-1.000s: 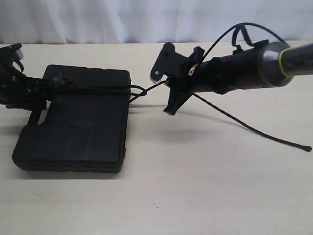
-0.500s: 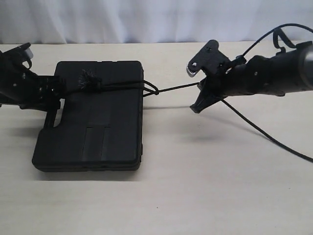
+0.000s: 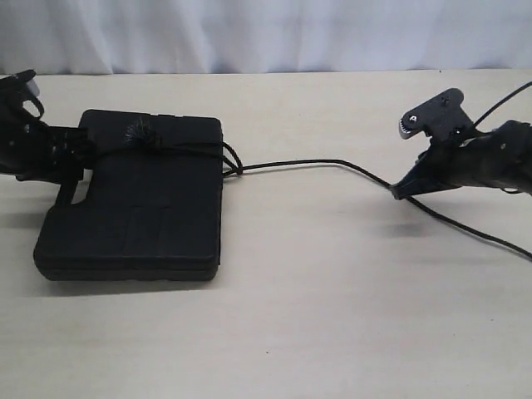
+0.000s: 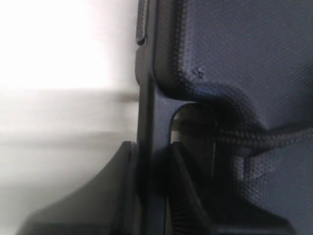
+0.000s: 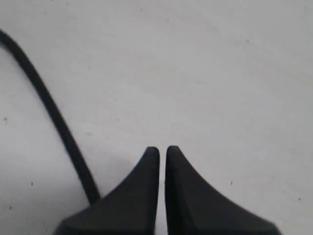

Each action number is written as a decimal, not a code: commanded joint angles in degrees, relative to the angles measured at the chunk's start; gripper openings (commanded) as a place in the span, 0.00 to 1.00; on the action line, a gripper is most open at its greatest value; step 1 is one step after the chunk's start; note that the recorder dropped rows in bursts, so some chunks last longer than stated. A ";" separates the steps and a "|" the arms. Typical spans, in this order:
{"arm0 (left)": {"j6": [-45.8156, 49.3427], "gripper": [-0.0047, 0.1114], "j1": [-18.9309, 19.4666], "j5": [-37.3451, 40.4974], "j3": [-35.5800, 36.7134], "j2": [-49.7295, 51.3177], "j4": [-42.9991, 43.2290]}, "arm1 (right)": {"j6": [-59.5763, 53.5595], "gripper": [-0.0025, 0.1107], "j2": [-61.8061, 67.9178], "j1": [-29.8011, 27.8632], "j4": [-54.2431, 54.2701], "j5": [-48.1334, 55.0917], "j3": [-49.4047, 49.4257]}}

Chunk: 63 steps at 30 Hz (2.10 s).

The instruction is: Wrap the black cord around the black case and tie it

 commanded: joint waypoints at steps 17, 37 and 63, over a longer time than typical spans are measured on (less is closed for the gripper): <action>-1.05 0.04 -16.05 -13.86 -0.42 1.52 -12.87 | 16.76 0.06 -14.39 -0.31 2.30 16.59 0.10; 1.94 0.43 -24.44 12.71 -16.21 2.55 6.41 | 17.55 0.06 -15.04 -0.31 2.52 38.28 0.10; -20.92 0.04 -24.55 31.24 -6.22 -34.47 38.84 | 44.88 0.06 -29.54 -0.31 -34.72 59.94 -5.56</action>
